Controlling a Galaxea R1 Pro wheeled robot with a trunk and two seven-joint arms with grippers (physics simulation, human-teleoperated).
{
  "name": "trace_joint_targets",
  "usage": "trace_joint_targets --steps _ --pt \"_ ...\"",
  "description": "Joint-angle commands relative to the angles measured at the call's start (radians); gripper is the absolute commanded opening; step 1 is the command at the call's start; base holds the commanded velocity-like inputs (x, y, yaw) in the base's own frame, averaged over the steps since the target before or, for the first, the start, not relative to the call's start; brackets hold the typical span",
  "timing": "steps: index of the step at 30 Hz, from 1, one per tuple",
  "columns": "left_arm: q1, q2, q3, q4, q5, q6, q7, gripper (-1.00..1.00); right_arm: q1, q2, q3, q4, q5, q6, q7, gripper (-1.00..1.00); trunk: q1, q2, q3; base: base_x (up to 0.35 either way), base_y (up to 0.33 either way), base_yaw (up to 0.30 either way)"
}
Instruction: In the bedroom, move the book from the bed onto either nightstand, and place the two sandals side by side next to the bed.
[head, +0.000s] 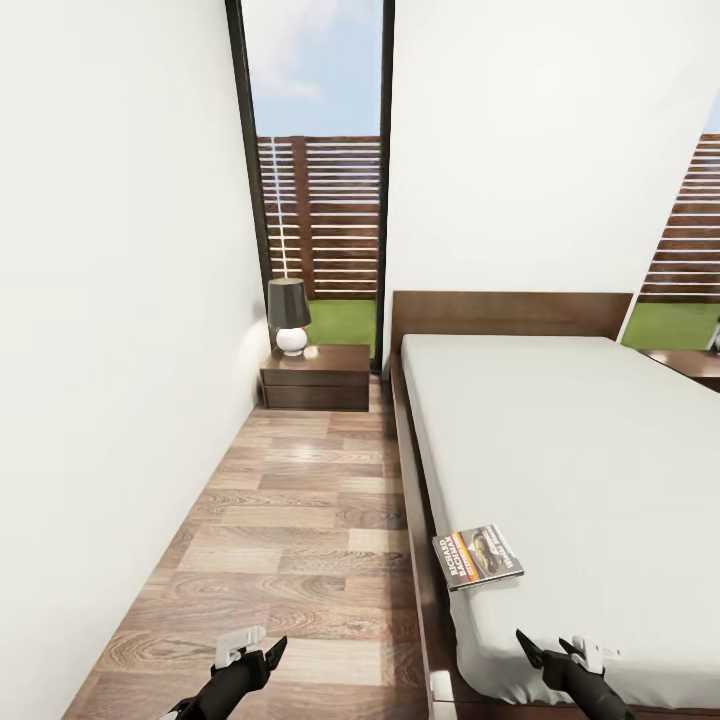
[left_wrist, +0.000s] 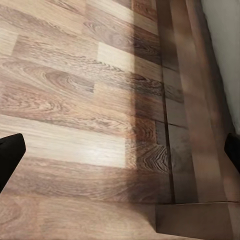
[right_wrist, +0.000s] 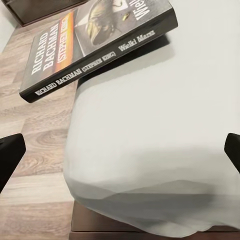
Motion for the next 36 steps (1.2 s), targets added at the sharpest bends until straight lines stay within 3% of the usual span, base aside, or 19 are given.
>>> trace_joint_targets --steps 1,7,15,18,24,27,32,33,36 --pt "-0.001 0.0 -0.008 0.001 0.01 -0.003 -0.004 1.0 -0.002 0.0 0.008 0.004 -0.011 -0.006 0.007 1.0 0.0 -0.001 -0.001 0.0 0.0 0.0" --pt "-0.001 0.0 -0.008 0.001 0.01 -0.003 -0.003 1.0 -0.001 -0.001 0.007 0.005 -0.011 -0.017 0.028 1.0 0.0 -0.001 -0.001 0.0 0.0 0.0" --pt "-0.001 0.0 -0.008 0.001 0.01 -0.003 -0.003 1.0 0.002 -0.005 0.007 0.007 -0.016 -0.086 0.211 1.0 0.0 -0.001 -0.001 0.0 0.0 0.0" --pt "-0.001 0.0 -0.008 0.001 0.01 -0.003 -0.003 1.0 0.012 -0.025 0.007 0.007 -0.019 -0.134 0.239 1.0 0.0 -0.001 -0.001 0.0 0.0 0.0" --pt "-0.001 -0.001 -0.008 0.001 0.01 -0.003 -0.002 1.0 0.015 -0.055 0.007 0.007 -0.027 -0.149 0.244 1.0 0.0 -0.001 -0.001 0.0 0.0 0.0" --pt "0.0 -0.001 -0.009 0.001 0.01 -0.003 -0.002 1.0 0.015 -0.09 0.007 0.005 -0.079 -0.151 0.245 1.0 0.0 -0.001 -0.001 0.0 0.0 0.0" --pt "-0.001 -0.001 -0.009 0.001 0.01 -0.003 -0.002 1.0 0.015 -0.128 0.007 0.004 -0.161 -0.149 0.245 1.0 0.0 -0.001 -0.001 0.0 0.0 0.0" --pt "-0.001 -0.001 -0.009 0.001 0.009 -0.003 -0.002 1.0 0.015 -0.158 0.007 0.005 -0.195 -0.146 0.245 1.0 0.0 -0.001 -0.001 0.0 0.0 0.0" --pt "0.0 -0.001 -0.009 0.001 0.008 -0.003 -0.002 1.0 0.015 -0.185 0.007 0.006 -0.215 -0.144 0.245 1.0 0.0 -0.001 -0.001 0.0 0.0 0.0"
